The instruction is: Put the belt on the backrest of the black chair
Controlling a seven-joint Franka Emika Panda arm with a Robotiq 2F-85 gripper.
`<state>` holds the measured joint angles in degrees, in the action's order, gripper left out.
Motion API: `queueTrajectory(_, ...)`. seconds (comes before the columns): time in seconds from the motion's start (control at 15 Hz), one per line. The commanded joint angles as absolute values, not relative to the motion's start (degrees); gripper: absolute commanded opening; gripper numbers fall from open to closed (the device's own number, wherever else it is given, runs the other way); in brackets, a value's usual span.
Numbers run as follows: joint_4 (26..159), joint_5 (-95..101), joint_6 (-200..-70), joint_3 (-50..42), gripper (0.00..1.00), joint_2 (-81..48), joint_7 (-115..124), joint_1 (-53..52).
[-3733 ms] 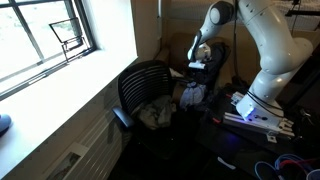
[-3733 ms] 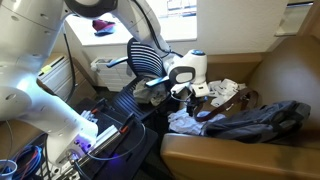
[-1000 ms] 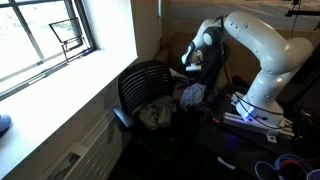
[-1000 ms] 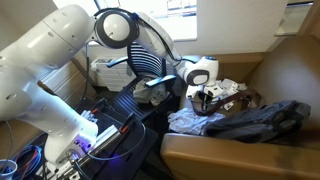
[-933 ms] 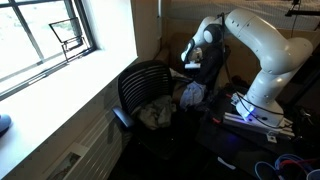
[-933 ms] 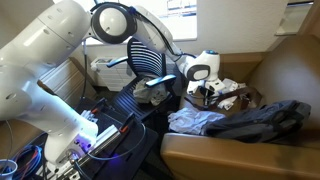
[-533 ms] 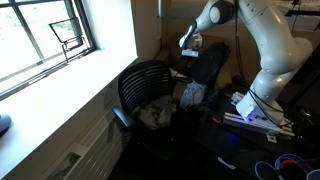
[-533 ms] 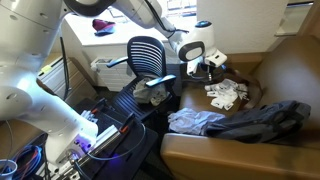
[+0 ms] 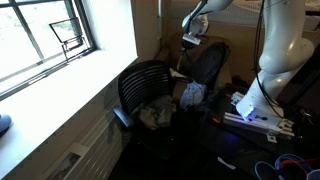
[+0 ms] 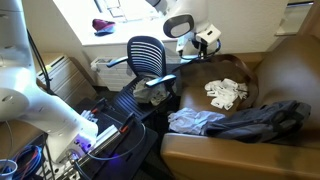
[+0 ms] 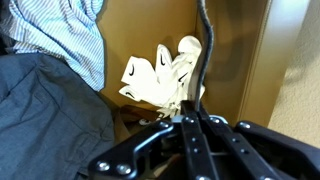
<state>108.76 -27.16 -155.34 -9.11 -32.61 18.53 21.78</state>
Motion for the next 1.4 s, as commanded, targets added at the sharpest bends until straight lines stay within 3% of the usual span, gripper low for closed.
queueTrajectory(0.0, 108.5, -27.3, -155.2, -9.4, 0.04, -32.9, 18.6, 21.5)
queueTrajectory(0.67, 114.5, -19.4, -162.1, -5.0, 0.01, -15.8, 13.5, 9.1)
queueTrajectory(1.13, 117.9, -38.5, -152.5, 9.1, 0.01, 1.6, 0.8, 6.9)
queueTrajectory(1.33, 115.3, -39.0, -151.9, 6.7, 0.04, 0.7, 2.1, 3.0)
